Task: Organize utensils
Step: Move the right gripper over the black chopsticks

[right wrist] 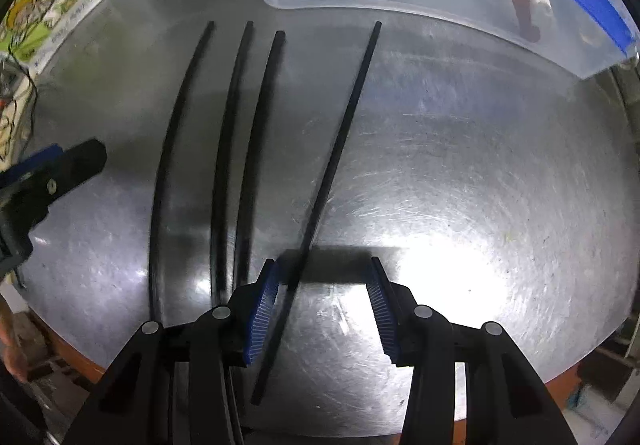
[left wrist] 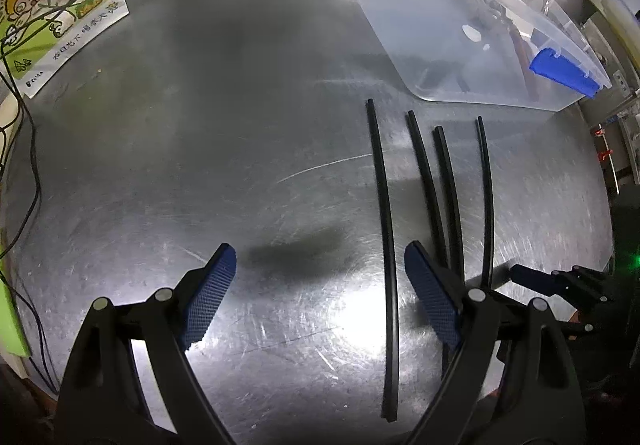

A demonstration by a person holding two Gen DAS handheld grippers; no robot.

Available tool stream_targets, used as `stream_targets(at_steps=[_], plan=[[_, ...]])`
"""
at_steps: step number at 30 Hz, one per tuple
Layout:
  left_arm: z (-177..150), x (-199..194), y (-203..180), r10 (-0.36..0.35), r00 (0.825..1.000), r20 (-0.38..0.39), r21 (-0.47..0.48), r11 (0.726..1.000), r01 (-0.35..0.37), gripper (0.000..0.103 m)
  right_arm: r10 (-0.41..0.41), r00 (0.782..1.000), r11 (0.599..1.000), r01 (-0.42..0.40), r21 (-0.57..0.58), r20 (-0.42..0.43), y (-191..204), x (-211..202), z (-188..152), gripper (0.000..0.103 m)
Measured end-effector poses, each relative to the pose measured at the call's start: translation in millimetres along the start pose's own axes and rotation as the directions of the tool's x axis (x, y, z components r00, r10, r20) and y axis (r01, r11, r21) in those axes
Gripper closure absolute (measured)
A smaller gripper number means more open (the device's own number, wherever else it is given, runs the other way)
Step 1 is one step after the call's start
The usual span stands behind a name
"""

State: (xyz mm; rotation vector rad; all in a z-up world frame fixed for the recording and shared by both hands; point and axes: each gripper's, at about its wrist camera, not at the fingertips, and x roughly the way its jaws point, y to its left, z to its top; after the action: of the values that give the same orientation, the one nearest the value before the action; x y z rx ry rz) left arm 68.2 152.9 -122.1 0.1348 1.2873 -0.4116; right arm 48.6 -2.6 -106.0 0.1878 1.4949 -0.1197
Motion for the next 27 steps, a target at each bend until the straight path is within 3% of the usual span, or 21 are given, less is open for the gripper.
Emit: stream_targets(at_steps=[9,10,11,13,18,20,22,27], plan=[[4.3,7.1,-22.7,-0.041,0.999,-0.012,-0.004,0.999,0.041,0.021,-0.006,1.000,0.997,0.007,-0.079,0.010,-16.1,3.3,-8.7,0.056],[4.4,7.1,-25.2,-0.043,0.999,-0.011,-0.001,0.999,0.043,0.021,-0.006,1.000,0.994,0.006,-0.106,0.007,-22.1,2.5,-11.8,0.050],[4.5,7.0,-28.0,-0.043,0.999,-0.010,0.003,0.999,0.043,0.021,-0.007,1.000,0.993,0.006,-0.115,-0.010,-24.2,5.3,-12.4,0.033],[3.8,7.0,-33.4,-0.047,0.999,-0.010,0.008,0.999,0.047,0.021,-0.012,0.998,0.993,0.005,-0.122,-0.059,-30.2,14.3,-17.0,0.013],[1.3,6.4,-39.5,-0.058,0.998,-0.008,-0.005,0.998,0.058,0.021,-0.010,0.999,0.988,0.003,-0.153,-0.045,-33.1,19.0,-22.9,0.011],[0.0,7.1,-40.1,-0.061,0.998,-0.011,-0.019,0.998,0.061,0.021,-0.010,0.998,0.989,0.001,-0.151,-0.055,-35.4,21.8,-25.9,0.004],[-2.3,6.2,-38.3,-0.060,0.998,-0.013,-0.027,0.998,0.060,0.021,-0.005,0.999,0.987,-0.003,-0.159,-0.049,-31.1,22.0,-28.1,0.004],[-6.8,4.7,-35.6,-0.057,0.998,-0.009,-0.048,0.997,0.056,0.021,0.017,0.999,0.974,-0.009,-0.228,0.037,-39.0,20.3,-38.3,0.004]])
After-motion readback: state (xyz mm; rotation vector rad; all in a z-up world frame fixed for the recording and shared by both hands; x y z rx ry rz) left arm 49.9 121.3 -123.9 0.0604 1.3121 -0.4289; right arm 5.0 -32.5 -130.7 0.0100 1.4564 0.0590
